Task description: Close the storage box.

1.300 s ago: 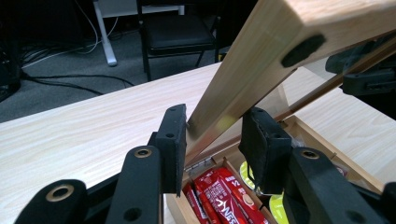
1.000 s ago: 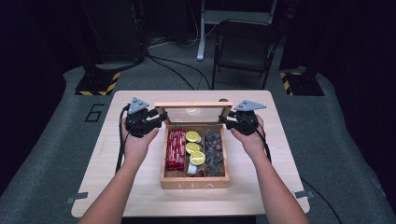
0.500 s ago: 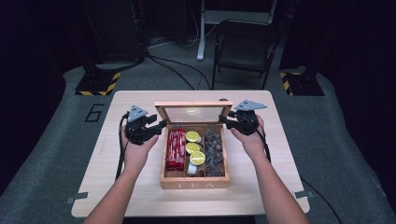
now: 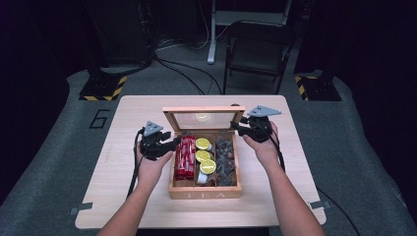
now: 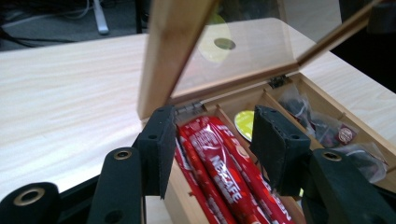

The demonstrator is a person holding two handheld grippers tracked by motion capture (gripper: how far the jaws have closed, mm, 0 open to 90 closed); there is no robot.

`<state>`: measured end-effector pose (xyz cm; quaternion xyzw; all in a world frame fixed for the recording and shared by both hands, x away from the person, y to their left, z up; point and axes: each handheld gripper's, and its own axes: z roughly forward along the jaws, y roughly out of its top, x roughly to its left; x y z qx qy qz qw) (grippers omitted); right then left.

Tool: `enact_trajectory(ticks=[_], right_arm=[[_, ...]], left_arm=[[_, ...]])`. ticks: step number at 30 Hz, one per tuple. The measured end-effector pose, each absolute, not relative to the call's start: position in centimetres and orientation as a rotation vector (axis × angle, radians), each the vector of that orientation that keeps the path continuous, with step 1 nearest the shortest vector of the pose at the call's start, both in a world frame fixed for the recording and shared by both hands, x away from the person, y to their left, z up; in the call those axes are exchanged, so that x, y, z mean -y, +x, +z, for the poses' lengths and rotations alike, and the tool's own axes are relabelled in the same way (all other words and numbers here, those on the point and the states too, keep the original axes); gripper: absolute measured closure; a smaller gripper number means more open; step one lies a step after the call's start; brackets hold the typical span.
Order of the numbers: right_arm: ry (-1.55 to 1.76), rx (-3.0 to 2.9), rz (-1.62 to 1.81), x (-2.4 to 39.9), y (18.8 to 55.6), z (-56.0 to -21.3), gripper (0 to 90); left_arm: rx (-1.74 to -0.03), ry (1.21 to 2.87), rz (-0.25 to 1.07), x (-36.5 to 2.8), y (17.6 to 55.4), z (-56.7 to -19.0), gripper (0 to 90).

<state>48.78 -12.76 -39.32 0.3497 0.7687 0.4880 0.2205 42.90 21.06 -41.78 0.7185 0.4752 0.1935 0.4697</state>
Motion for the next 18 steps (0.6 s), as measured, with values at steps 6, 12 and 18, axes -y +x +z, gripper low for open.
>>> enact_trajectory(ticks=[6, 12, 18], right_arm=[[0.967, -2.125, 1.351, 12.8, 48.8, -39.3, 59.1], [0.972, -2.122, 1.357, 12.8, 48.8, -39.3, 59.0], [0.985, -2.12, 1.367, 12.8, 48.8, -39.4, 58.9]], left_arm=[[-1.175, 1.762, 0.466, -20.2, 42.7, -42.7, 52.1], [-1.213, 1.787, 0.438, -19.4, 42.4, -44.6, 54.8], [-1.233, 1.798, 0.418, -19.1, 42.2, -45.7, 56.4]])
